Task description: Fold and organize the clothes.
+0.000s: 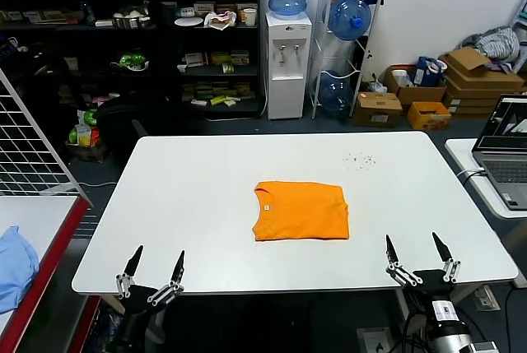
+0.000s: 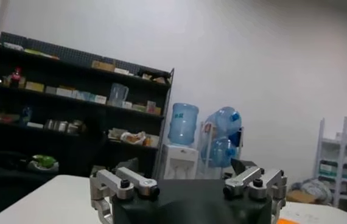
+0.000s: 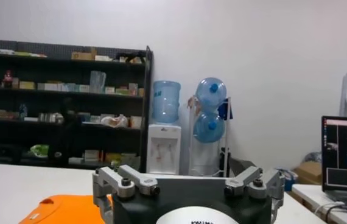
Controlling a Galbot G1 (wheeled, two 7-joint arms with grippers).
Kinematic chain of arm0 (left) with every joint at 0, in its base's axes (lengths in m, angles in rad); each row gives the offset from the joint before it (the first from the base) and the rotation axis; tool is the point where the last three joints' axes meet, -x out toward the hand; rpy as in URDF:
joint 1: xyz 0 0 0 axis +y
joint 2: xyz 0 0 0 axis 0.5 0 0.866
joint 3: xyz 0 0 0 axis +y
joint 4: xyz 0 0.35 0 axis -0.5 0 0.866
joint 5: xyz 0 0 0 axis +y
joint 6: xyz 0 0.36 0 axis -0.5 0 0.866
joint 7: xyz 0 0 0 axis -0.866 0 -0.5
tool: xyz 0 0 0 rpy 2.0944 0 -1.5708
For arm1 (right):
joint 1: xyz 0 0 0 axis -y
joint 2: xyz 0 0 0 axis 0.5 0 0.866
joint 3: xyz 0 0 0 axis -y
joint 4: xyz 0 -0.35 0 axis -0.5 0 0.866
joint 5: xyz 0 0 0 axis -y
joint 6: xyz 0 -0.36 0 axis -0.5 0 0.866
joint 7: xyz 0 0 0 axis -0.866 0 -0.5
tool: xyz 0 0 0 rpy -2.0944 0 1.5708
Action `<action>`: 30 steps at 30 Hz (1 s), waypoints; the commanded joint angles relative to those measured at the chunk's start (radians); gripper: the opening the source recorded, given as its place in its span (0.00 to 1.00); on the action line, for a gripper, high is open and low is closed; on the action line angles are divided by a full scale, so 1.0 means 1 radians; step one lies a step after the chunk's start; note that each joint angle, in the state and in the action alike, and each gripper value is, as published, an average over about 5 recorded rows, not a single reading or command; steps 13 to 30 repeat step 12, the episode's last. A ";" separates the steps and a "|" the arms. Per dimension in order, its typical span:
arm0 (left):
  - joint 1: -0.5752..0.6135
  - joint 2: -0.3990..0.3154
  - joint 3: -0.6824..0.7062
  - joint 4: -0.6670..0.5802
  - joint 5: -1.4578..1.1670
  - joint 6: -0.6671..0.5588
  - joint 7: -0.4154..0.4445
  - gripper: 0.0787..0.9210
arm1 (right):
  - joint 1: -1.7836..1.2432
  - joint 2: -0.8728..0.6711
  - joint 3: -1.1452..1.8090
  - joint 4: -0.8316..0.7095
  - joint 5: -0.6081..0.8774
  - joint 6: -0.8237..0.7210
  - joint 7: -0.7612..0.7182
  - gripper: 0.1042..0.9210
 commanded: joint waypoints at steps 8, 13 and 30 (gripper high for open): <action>0.078 -0.080 -0.045 -0.048 0.013 -0.007 0.021 1.00 | -0.041 0.088 0.002 -0.001 -0.056 0.094 -0.046 1.00; 0.078 -0.084 -0.049 -0.056 0.015 -0.002 0.023 1.00 | -0.042 0.094 0.002 0.000 -0.059 0.099 -0.048 1.00; 0.078 -0.084 -0.049 -0.056 0.015 -0.002 0.023 1.00 | -0.042 0.094 0.002 0.000 -0.059 0.099 -0.048 1.00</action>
